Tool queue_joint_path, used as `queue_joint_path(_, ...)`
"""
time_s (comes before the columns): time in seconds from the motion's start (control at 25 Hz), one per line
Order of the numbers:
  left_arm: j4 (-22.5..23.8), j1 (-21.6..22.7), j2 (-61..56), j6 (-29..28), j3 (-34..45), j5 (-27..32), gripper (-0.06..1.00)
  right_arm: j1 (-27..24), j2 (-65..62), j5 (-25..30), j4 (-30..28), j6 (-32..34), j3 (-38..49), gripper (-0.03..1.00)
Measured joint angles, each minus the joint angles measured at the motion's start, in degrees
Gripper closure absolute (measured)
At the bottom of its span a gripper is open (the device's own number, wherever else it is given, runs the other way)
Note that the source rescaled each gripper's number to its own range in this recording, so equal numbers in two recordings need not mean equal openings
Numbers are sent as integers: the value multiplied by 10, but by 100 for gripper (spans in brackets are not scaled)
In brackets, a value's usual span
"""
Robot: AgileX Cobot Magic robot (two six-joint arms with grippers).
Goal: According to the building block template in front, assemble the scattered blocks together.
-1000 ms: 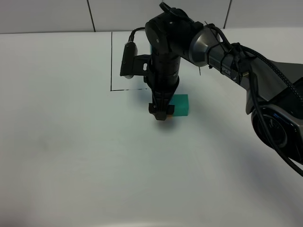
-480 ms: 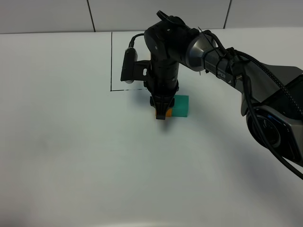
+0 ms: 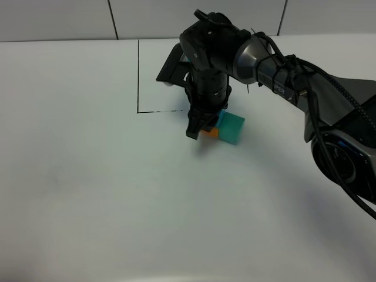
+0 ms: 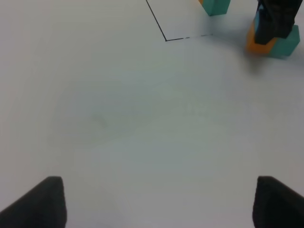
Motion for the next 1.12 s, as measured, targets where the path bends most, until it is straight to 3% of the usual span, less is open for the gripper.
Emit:
queue_joint_path(0.16, 0, 0, 0, 0, 0, 0, 17, 0, -30, 11, 13, 273, 0, 95)
queue_joint_path(0.28, 0, 0, 0, 0, 0, 0, 17, 0, -34, 23, 21, 408, 0, 95)
queue_joint_path(0.36, 0, 0, 0, 0, 0, 0, 17, 0, -34, 27, 35, 459, 0, 95)
queue_joint_path(0.72, 0, 0, 0, 0, 0, 0, 17, 0, -17, 27, 57, 546, 0, 95)
queue_joint_path(1.12, 0, 0, 0, 0, 0, 0, 17, 0, 14, 27, 57, 551, 0, 95)
